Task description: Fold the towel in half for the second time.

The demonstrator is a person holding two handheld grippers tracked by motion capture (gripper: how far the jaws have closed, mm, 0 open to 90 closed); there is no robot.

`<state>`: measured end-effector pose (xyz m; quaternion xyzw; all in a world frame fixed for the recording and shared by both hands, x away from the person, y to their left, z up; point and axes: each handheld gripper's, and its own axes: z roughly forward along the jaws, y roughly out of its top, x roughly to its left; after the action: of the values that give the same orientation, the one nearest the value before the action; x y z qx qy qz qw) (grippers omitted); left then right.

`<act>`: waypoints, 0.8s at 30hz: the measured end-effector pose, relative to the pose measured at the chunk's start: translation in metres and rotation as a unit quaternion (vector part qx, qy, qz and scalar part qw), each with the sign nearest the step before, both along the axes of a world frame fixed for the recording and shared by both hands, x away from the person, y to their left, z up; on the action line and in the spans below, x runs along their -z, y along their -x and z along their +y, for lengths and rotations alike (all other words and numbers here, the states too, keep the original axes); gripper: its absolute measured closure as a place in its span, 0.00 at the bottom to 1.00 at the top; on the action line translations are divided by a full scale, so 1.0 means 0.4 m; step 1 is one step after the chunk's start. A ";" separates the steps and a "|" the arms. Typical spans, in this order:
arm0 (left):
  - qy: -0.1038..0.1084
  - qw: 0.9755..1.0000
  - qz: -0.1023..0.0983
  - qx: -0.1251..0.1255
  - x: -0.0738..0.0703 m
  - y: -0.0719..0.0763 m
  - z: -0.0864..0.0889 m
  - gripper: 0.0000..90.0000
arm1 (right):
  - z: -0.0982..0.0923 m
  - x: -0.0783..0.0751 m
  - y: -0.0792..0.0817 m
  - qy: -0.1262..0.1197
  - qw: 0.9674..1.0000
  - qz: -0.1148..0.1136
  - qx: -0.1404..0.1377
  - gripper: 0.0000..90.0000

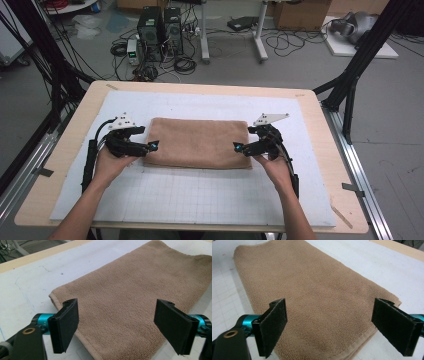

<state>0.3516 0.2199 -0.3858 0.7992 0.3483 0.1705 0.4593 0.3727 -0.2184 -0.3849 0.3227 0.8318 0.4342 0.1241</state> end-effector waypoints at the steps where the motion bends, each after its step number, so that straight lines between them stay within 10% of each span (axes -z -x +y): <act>1: 0.000 1.000 0.001 0.001 0.001 0.000 0.002 0.22 | 0.000 0.000 0.001 0.000 1.000 0.000 0.000 0.14; 24: 0.009 1.000 -0.006 0.005 -0.007 0.020 0.010 0.19 | -0.012 -0.007 0.022 -0.006 1.000 -0.009 -0.005 0.14</act>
<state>0.3438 0.2239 -0.3832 0.7955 0.3430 0.1702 0.4696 0.3639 -0.2230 -0.3822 0.3156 0.8296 0.4427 0.1276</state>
